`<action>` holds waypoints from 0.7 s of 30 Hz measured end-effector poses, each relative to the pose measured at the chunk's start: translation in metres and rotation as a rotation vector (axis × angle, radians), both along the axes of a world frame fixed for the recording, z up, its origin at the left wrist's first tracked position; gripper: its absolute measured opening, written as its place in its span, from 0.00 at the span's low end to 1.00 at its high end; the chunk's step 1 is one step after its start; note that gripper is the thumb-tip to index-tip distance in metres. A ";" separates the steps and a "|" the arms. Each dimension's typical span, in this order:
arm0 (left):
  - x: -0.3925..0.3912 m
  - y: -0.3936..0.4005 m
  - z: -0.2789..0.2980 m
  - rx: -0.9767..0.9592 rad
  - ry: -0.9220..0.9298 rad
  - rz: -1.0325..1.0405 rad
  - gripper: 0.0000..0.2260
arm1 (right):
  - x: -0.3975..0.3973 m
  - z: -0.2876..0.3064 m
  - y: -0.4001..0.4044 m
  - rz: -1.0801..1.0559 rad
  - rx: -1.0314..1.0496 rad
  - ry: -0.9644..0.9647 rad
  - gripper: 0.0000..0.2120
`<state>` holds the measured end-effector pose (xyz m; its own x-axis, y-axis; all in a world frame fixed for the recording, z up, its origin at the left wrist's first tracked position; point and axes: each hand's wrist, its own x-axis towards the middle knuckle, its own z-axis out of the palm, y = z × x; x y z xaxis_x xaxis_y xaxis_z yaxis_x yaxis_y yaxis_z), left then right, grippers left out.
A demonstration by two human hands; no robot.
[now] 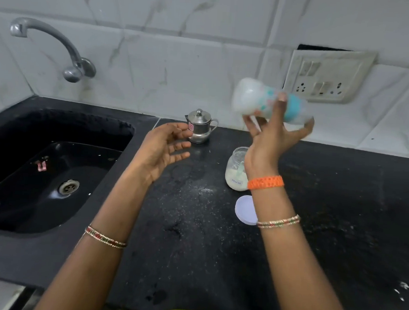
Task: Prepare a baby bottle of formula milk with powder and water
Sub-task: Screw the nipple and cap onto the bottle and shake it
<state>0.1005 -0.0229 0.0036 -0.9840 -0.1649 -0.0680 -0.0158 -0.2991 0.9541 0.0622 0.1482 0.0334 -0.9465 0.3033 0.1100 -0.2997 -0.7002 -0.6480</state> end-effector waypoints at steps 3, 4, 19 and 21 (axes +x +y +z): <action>0.000 -0.003 -0.001 -0.018 -0.047 -0.056 0.08 | -0.006 -0.005 -0.007 0.122 0.365 0.085 0.35; -0.002 -0.005 0.000 -0.020 -0.060 -0.081 0.08 | -0.005 -0.008 -0.009 0.185 0.537 0.115 0.34; -0.007 -0.002 -0.037 0.125 -0.220 -0.316 0.17 | -0.016 -0.054 -0.015 0.521 0.928 0.175 0.41; -0.011 0.003 -0.045 0.137 -0.149 -0.256 0.16 | -0.018 -0.052 -0.025 0.490 1.190 0.211 0.48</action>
<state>0.0896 -0.0196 -0.0413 -0.9698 0.1073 -0.2191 -0.2438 -0.3928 0.8867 0.0443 0.1234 -0.0183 -0.8618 -0.4521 0.2299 -0.3501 0.2023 -0.9146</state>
